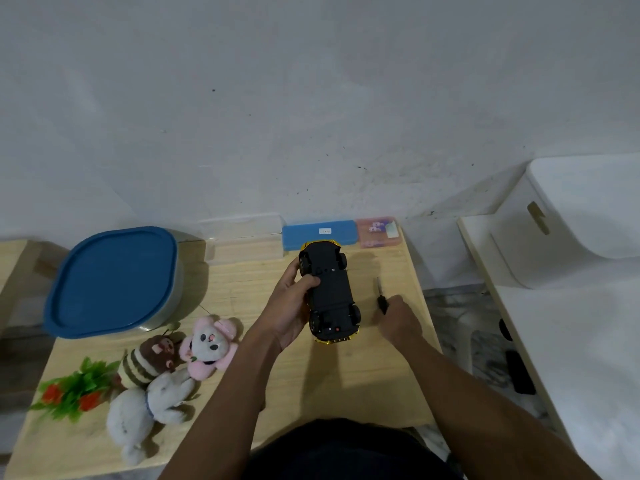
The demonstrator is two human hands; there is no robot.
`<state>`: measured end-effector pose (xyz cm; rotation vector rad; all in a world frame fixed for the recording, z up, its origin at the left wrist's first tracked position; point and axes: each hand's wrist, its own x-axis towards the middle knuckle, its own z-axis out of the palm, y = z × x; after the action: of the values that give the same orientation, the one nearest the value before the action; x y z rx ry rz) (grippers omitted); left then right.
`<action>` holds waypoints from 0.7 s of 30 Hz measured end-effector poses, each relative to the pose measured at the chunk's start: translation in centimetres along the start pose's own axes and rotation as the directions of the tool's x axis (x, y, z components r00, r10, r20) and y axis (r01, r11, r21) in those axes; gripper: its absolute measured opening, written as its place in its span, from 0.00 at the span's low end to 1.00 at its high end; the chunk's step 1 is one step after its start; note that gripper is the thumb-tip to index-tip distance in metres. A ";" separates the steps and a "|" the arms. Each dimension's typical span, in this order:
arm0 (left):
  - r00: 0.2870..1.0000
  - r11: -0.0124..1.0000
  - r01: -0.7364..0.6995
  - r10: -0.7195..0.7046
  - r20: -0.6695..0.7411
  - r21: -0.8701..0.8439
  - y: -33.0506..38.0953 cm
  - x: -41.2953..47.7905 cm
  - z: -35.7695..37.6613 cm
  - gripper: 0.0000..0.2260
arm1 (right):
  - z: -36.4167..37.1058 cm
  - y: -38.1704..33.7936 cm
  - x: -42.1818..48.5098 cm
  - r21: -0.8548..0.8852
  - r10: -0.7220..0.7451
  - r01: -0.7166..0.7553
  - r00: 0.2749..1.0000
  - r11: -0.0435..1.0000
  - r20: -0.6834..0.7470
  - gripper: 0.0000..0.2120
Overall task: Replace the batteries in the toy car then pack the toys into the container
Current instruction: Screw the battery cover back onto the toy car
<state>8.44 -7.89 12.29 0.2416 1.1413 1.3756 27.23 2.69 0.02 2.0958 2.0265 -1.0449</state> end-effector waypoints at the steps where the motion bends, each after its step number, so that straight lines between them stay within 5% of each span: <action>1: 1.000 1.000 -0.003 0.003 -0.001 -0.002 0.1 0.0 0.1 0.21 | -0.2 -0.1 0.3 0.080 -0.006 0.004 1.000 0.997 0.025 0.12; 6: 0.999 0.999 -0.040 0.040 -0.005 -0.008 0.8 0.1 0.5 0.20 | -2.5 -2.7 -1.1 0.443 -0.127 0.093 0.991 0.892 0.048 0.12; 11: 0.995 0.996 -0.087 0.086 -0.051 -0.019 0.8 0.2 0.7 0.18 | -5.8 -5.6 -4.6 0.688 -0.274 0.262 0.957 0.676 -0.095 0.08; 16: 0.988 0.992 -0.125 0.122 -0.095 -0.026 0.9 0.2 0.5 0.20 | -10.2 -7.9 -7.3 0.517 -0.575 0.493 0.818 0.700 -0.001 0.07; 21: 0.985 0.989 -0.141 0.137 -0.100 -0.038 1.0 0.0 0.4 0.20 | -11.1 -8.3 -7.3 0.275 -0.570 0.545 0.822 0.792 0.012 0.09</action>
<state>8.12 -7.41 13.18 0.2276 1.1909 1.5491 25.16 2.78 15.55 1.4947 2.6640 -1.5262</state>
